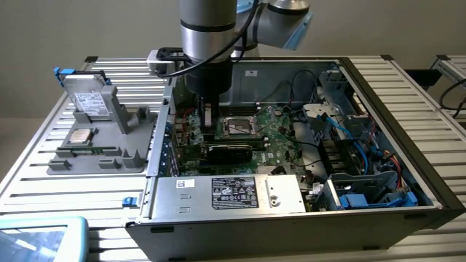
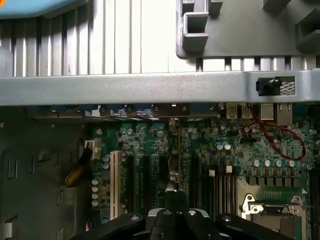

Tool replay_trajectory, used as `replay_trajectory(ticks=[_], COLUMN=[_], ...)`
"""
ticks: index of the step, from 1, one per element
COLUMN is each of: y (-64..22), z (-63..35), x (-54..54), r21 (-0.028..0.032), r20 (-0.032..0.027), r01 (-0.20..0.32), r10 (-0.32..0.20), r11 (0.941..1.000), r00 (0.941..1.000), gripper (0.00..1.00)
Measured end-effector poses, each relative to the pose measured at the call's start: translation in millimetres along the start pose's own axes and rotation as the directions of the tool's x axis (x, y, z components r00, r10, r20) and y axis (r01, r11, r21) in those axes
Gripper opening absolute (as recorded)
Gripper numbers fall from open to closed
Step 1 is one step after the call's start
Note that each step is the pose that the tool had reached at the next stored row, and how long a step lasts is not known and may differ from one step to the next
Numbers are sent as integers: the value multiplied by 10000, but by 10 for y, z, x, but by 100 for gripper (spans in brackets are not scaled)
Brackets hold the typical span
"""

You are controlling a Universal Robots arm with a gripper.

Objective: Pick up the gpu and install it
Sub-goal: 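Press down on the gpu until it lock into place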

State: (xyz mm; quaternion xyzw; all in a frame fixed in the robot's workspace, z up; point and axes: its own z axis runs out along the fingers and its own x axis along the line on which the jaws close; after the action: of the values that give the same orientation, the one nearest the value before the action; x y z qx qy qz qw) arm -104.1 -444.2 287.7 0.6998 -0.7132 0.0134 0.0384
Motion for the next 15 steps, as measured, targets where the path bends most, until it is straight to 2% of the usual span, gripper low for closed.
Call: replay_trajectory(ticks=[8,13,15], y=[3,23,27], z=[147,198,226], x=[-2,-47,-47], r21=[28,41,61], r20=[2,3,-14], r01=[-3,-3,-4], r10=[3,3,4], r11=[10000,10000,10000], r00=[10000,10000,10000], gripper=[11,11,11])
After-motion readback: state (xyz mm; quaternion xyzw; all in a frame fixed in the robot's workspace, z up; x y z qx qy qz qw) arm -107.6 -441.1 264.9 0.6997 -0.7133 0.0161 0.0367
